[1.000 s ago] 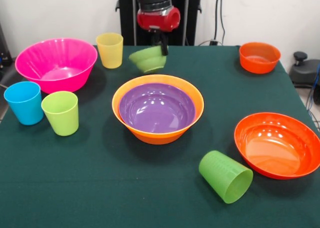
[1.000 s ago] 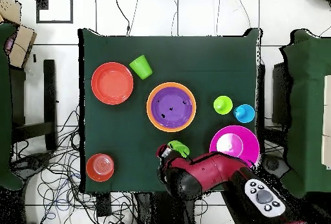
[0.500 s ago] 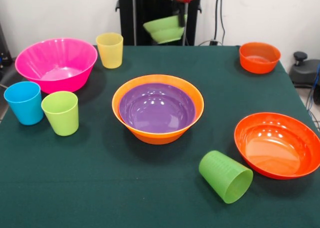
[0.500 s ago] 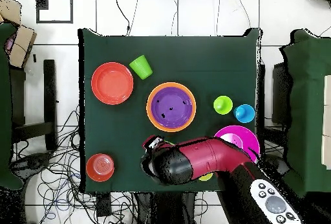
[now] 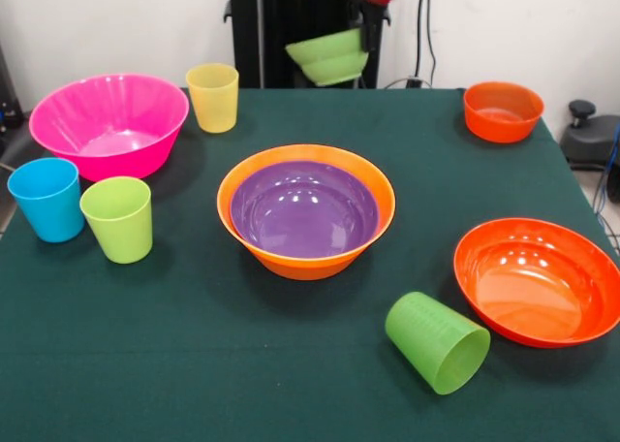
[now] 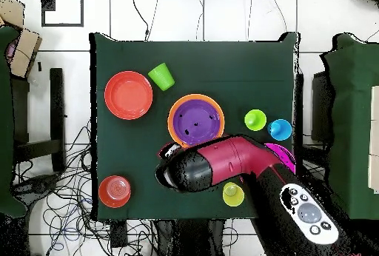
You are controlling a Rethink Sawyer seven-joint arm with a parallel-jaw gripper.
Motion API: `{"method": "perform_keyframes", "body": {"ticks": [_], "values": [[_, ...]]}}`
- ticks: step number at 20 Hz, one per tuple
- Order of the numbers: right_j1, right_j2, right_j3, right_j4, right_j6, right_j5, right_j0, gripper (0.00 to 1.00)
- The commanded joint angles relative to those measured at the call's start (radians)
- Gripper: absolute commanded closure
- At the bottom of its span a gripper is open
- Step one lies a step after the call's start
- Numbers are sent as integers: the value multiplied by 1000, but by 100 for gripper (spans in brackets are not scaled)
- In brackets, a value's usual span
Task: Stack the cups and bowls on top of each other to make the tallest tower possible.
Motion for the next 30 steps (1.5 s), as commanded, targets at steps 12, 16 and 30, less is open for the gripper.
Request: {"method": "perform_keyframes", "body": {"ticks": [12,16,30], "values": [[223,30,-348,-49,-357,268,43,100],[220,48,-344,-48,-354,276,24,100],[258,62,-441,-5,-325,347,15,100]]}}
